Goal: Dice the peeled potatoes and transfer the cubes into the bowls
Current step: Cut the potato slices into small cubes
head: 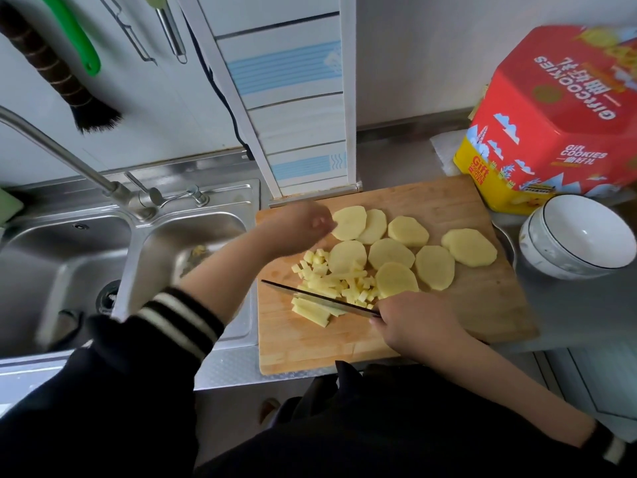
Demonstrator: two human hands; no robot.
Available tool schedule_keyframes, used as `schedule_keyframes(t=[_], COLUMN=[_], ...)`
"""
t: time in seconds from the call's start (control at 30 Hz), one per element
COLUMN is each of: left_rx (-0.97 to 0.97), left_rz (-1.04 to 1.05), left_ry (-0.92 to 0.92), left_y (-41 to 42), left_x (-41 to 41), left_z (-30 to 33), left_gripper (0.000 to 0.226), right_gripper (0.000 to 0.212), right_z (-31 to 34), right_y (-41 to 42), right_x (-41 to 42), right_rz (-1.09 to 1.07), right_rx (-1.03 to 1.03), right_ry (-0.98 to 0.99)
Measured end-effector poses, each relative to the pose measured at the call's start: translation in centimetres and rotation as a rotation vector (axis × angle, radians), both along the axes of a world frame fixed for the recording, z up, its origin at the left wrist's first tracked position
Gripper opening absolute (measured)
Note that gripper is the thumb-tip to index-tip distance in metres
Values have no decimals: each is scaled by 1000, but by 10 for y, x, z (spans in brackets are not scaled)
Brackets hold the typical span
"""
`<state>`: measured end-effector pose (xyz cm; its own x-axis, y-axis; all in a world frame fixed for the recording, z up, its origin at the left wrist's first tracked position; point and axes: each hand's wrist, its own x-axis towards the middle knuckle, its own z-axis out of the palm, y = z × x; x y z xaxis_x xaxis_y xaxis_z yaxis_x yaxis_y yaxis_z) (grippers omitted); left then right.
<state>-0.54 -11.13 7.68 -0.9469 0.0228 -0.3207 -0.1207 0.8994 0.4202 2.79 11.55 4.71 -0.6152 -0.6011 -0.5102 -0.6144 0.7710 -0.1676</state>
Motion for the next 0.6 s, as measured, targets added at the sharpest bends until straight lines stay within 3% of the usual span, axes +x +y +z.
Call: schedule_keyframes(t=[0.1,0.17,0.23,0.3,0.37,0.47,0.6], left_rx=[153,205,302,344,487,744,763], left_rz=[383,640,801,885,941,987,1004], left_ry=[744,955,763,326,14,-145,-152], left_y=[-11,-7,7,18,24,31,37], left_x=[47,80,102,116,119,115,111], left_z=[8,-2,-22,-49,-71,-81,-83], left_gripper=[7,6,10,12,25,31,21], right_gripper=[33,34,36,38,39,41,39], right_z=[-2,-3,-3,-2,0,4,0], right_y=[-2,-6,-9,-13,-16,-21,-23], right_x=[-2,-5,-8,-10,-10,-6,0], right_rz=[-121,-191,-243,-271,-275,-260,-249], right_rx=[-13,-53,-95,-130,-143,-128,-120], right_ry=[-64,-83,-100,-125,-132,-121,-130])
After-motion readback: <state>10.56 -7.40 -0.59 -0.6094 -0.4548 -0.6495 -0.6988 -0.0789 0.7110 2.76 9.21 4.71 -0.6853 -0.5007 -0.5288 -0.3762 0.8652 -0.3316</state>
